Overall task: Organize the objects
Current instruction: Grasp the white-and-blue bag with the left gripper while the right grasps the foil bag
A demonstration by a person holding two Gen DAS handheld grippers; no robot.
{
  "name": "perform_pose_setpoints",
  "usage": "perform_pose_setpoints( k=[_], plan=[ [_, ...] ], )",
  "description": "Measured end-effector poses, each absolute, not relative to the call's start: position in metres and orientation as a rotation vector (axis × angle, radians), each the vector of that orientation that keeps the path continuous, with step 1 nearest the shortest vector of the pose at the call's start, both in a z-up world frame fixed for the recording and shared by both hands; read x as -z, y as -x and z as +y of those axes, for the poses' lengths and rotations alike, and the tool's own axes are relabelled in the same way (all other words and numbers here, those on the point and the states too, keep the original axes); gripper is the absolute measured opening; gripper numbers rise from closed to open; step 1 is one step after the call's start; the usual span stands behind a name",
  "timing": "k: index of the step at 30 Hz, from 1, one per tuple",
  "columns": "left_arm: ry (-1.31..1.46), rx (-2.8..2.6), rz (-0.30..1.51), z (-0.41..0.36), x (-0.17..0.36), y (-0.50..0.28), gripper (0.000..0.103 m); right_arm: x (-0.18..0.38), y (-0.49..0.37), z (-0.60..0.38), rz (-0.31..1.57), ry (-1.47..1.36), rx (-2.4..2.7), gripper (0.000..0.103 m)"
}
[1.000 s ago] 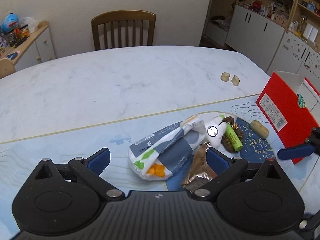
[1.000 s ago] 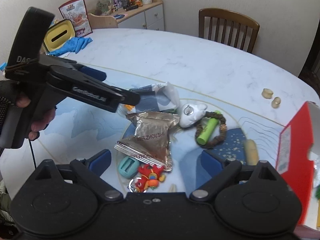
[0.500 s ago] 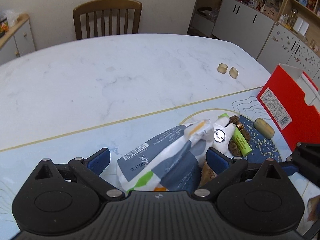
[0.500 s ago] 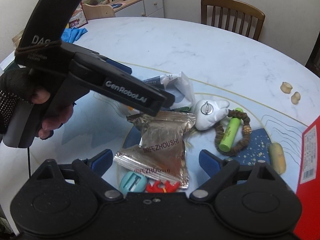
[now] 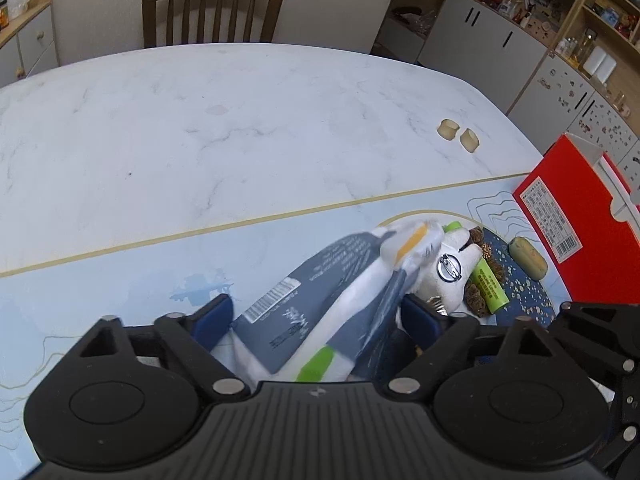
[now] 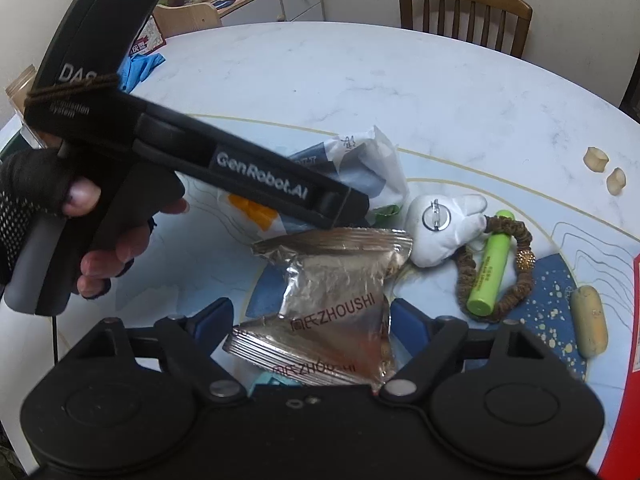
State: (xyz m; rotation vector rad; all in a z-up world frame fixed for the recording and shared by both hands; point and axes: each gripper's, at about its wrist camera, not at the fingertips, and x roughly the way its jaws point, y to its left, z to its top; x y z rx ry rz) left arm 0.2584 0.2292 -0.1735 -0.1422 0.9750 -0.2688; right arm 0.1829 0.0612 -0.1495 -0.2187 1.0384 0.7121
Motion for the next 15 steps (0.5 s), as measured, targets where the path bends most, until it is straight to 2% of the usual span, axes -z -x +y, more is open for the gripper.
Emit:
perform_pose_setpoints(
  k=[2,9,15],
  plan=[
    [0.138,0.272,0.973,0.229,0.172,-0.257,0.077,0.149,-0.183,0.061,1.037,0.224,-0.71,0.075],
    [0.117,0.264,0.959,0.229,0.169,-0.251,0.064,0.143,-0.187,0.054,1.036,0.19,-0.685,0.05],
    [0.148,0.263,0.946,0.232,0.16,-0.247,0.049,0.134,-0.185,0.057,1.012,0.215,-0.668,0.044]
  ],
)
